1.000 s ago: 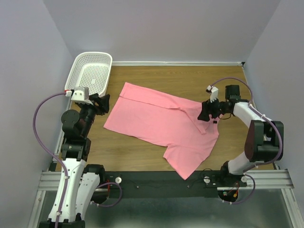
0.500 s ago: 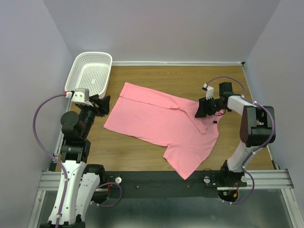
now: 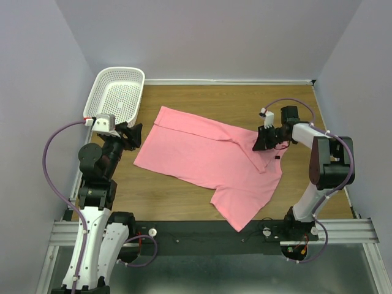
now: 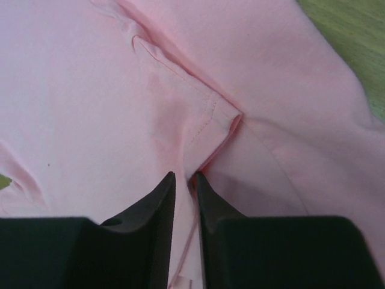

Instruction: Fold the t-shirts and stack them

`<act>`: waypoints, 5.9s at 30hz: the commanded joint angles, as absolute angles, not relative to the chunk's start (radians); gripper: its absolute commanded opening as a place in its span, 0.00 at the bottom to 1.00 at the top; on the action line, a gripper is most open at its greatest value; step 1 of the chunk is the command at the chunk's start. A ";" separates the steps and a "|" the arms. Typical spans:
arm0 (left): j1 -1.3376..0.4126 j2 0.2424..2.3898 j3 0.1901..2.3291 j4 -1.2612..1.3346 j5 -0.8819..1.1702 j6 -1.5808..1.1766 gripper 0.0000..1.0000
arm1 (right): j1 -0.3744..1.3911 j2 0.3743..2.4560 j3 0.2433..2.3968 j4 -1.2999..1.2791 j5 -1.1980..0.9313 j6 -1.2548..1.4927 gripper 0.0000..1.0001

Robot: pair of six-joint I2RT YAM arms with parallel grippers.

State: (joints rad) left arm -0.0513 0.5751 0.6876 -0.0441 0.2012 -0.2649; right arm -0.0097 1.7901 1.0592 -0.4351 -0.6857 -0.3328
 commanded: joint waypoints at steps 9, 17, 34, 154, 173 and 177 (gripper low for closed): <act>-0.044 0.575 0.683 -0.043 0.229 -0.252 0.63 | 0.086 1.683 1.002 -0.459 -0.724 -0.422 0.01; -0.044 0.581 0.683 -0.044 0.229 -0.252 0.63 | 0.270 1.617 0.976 -0.665 -0.701 -0.705 0.42; -0.044 0.578 0.683 -0.049 0.218 -0.252 0.63 | 0.248 1.686 1.094 -0.370 -0.518 -0.155 0.68; -0.044 0.552 0.683 -0.051 0.204 -0.249 0.64 | -0.479 2.066 1.374 -0.423 -0.512 -0.210 0.00; -0.057 0.723 0.585 -0.037 0.353 -0.509 0.59 | -0.290 2.192 1.807 -0.410 -0.080 -0.350 0.73; -0.176 0.716 0.532 -0.037 0.324 -0.615 0.59 | -0.249 2.050 1.674 -0.374 -0.094 -0.417 0.89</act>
